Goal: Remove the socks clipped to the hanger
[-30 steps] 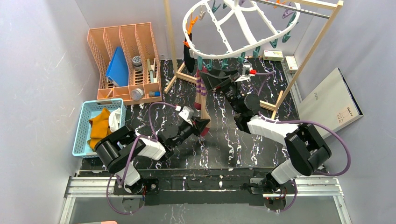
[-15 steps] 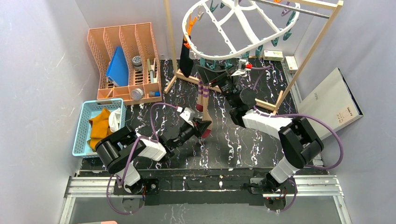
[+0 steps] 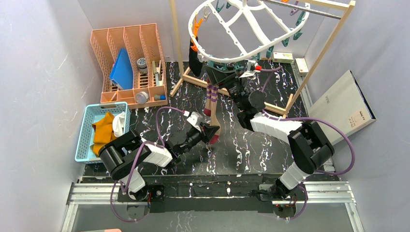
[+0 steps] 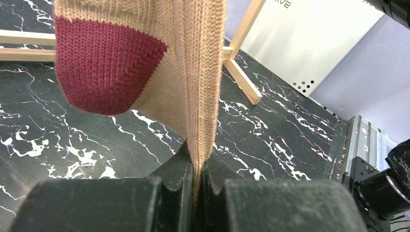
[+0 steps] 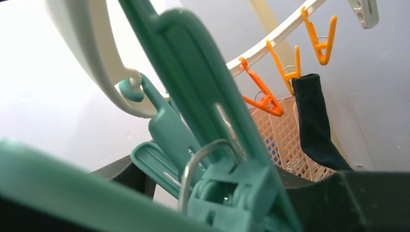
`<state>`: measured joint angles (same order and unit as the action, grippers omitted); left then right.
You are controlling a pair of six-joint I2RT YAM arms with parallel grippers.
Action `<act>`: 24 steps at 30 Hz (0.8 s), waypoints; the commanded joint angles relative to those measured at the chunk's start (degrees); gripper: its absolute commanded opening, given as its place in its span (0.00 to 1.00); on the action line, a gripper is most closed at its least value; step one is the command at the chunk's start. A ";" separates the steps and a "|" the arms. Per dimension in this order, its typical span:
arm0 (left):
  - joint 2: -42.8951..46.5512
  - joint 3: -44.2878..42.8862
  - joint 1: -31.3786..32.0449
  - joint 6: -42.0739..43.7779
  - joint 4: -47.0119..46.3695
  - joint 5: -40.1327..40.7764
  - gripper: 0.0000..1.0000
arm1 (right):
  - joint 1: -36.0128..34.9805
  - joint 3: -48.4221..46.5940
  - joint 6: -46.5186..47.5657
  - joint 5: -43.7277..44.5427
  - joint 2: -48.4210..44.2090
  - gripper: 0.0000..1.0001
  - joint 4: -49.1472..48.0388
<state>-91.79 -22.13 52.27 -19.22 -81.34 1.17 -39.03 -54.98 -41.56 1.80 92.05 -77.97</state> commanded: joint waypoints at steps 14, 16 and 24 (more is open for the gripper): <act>0.83 -0.78 0.64 -1.42 1.80 0.85 0.00 | 1.10 -3.02 1.70 0.48 -1.41 0.37 -3.34; 0.60 -0.96 0.73 -1.58 1.88 0.77 0.00 | 1.29 -2.96 1.62 0.44 -1.47 0.37 -3.32; 0.87 -1.19 0.73 -1.27 2.02 0.65 0.00 | 2.00 -3.08 1.32 -0.06 -1.61 0.34 -3.15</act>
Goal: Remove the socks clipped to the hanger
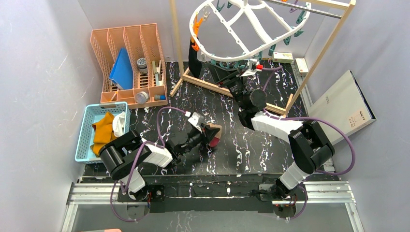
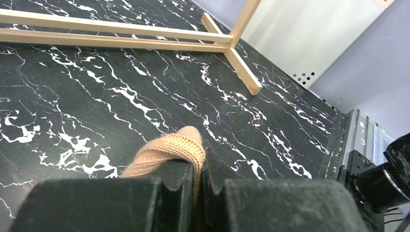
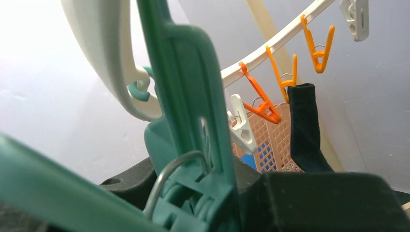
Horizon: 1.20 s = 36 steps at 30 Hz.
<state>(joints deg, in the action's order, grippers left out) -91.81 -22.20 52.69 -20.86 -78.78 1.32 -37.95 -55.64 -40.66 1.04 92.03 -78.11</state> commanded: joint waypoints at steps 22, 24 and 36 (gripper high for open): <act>43.10 -22.02 -59.15 12.79 73.51 8.08 0.00 | 2.96 2.30 -0.50 -2.22 -7.22 0.32 -0.49; 43.12 -20.64 -61.97 11.85 75.07 15.62 0.00 | 3.08 2.54 -0.34 -2.80 -7.90 0.32 0.58; 37.87 -8.45 -74.77 -1.35 75.28 27.38 0.00 | 6.18 3.63 -0.20 -5.04 -11.29 0.32 3.64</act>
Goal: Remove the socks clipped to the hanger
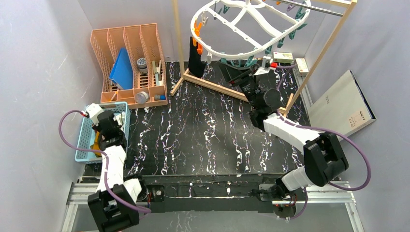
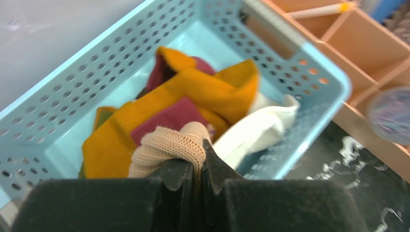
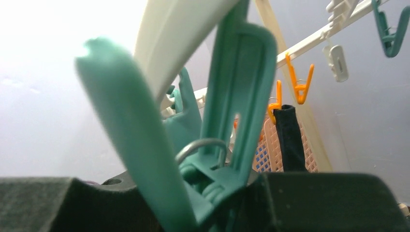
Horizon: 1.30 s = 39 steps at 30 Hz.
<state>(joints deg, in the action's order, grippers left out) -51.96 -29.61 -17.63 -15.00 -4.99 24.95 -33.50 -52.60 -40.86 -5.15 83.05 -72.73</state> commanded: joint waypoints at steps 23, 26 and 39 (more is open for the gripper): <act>-6.22 -28.78 -6.98 -4.63 7.59 -34.64 0.98 | 4.12 2.70 -2.38 0.49 -3.71 0.31 -1.72; -9.02 -27.28 -5.83 -5.01 -5.21 -56.99 0.98 | 4.13 2.57 -2.51 0.34 -3.52 0.31 -1.40; -29.71 -14.96 22.46 11.30 -43.40 -67.84 0.98 | 4.09 1.97 -2.22 0.22 -4.49 0.31 0.51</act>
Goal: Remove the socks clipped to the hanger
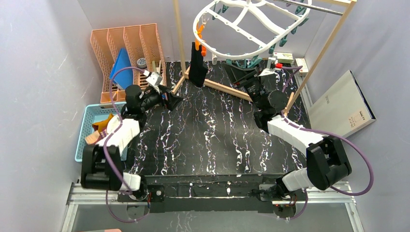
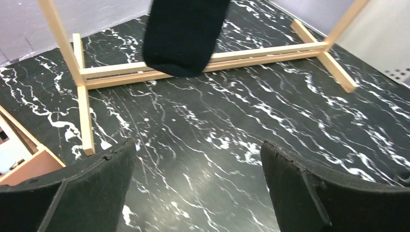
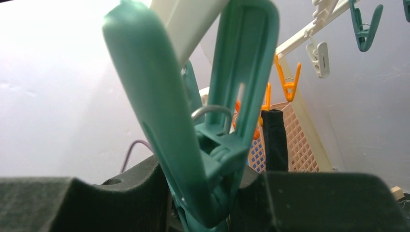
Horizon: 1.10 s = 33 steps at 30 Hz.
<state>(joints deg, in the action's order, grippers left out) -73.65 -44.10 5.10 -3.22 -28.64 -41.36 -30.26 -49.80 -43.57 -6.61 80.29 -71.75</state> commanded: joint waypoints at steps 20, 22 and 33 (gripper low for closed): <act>-41.12 -27.22 4.32 0.87 -32.16 1.02 0.98 | 0.84 -0.42 2.29 2.10 -2.50 0.30 2.27; -43.11 -29.63 4.74 0.25 -32.12 -1.70 0.98 | 0.86 -0.66 2.12 1.77 -2.06 0.30 2.35; -51.60 -42.31 7.31 -9.46 -32.32 -17.83 0.94 | 0.90 -2.35 2.86 1.78 -0.43 0.29 4.05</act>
<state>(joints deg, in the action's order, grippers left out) -125.34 -82.06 11.16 -8.51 -59.22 -51.05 -30.04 -49.82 -42.04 -6.57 79.59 -67.18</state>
